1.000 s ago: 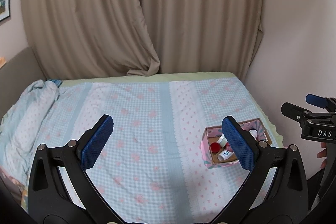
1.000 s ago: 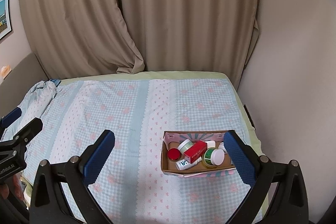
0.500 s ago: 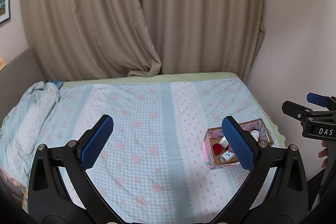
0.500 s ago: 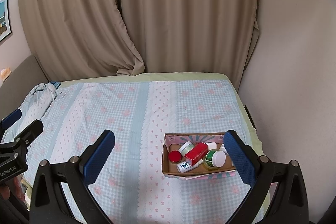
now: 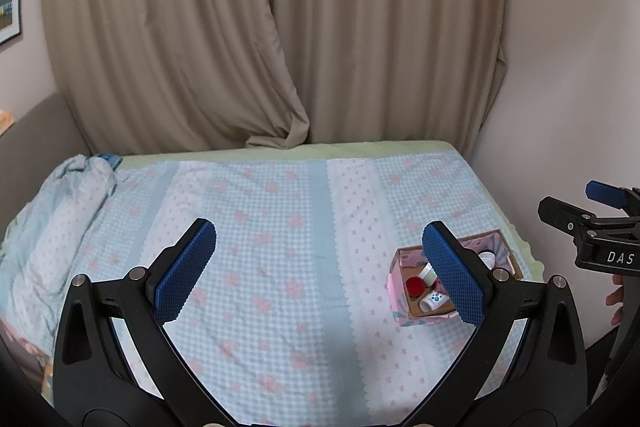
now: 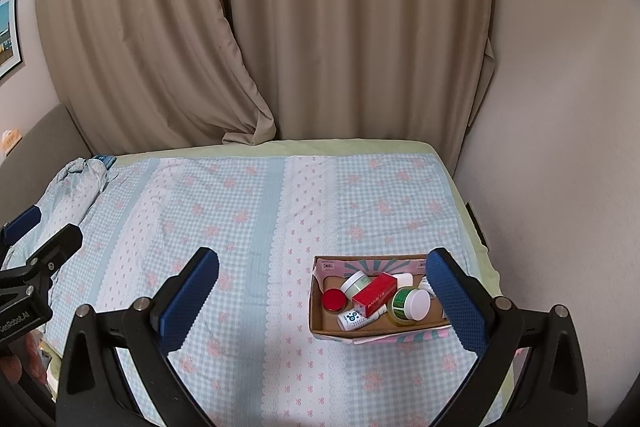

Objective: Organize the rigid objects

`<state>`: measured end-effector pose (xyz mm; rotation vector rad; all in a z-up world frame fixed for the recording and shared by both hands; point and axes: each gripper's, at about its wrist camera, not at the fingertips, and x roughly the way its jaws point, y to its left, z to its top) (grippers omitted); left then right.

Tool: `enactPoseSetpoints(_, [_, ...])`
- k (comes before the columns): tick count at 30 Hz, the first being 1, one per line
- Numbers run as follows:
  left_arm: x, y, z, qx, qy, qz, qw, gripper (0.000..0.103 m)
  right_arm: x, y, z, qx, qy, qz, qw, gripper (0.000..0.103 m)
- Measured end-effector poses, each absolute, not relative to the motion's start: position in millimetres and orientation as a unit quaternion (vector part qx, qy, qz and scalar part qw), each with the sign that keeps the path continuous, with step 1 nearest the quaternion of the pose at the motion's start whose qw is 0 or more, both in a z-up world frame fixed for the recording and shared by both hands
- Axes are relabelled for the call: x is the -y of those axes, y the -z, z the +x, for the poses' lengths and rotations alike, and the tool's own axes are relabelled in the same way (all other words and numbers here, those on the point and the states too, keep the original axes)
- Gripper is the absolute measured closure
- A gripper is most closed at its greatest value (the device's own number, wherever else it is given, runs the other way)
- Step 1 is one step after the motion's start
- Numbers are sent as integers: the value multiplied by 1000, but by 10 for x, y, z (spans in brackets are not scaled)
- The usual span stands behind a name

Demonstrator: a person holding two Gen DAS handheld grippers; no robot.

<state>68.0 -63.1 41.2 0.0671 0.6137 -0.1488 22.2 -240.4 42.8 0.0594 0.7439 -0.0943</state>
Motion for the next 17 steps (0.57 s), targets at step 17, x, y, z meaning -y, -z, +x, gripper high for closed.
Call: enactPoseSetpoints(17, [693,-529,571,-253,46,51,965,0,2400,-426,273,-365,44,29,930,0])
